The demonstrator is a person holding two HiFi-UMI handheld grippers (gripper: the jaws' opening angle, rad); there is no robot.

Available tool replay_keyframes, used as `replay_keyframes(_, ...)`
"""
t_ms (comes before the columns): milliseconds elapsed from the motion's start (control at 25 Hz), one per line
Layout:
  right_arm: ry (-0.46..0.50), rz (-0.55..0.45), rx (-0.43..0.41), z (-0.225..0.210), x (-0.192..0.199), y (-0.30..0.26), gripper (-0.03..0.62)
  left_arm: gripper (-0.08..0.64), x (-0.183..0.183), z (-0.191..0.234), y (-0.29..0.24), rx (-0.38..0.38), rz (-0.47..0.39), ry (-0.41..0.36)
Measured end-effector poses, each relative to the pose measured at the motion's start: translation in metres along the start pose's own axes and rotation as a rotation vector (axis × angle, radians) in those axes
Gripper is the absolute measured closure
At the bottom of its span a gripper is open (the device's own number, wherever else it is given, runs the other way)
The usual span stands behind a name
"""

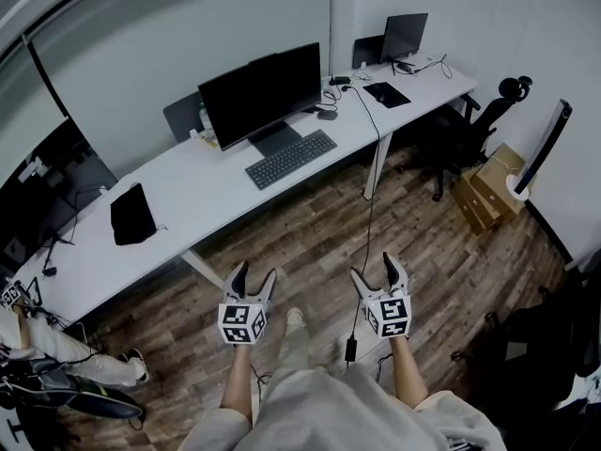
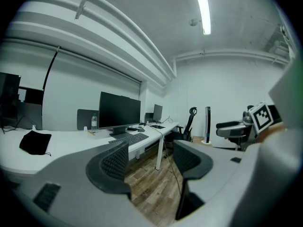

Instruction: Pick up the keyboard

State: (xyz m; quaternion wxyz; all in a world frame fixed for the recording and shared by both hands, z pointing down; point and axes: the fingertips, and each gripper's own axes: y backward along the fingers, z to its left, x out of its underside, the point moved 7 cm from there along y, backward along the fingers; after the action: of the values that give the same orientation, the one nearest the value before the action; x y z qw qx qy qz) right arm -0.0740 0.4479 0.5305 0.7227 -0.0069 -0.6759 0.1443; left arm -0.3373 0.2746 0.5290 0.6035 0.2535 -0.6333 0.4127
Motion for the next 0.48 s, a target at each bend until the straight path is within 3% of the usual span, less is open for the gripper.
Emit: replay_keyframes(480, 0.005, 0.032, 0.02, -0.032, -0.004, -0.086, 0.235, 0.268, -0.007, 0.038, -0.098, 0.034, 0.008, 0.016)
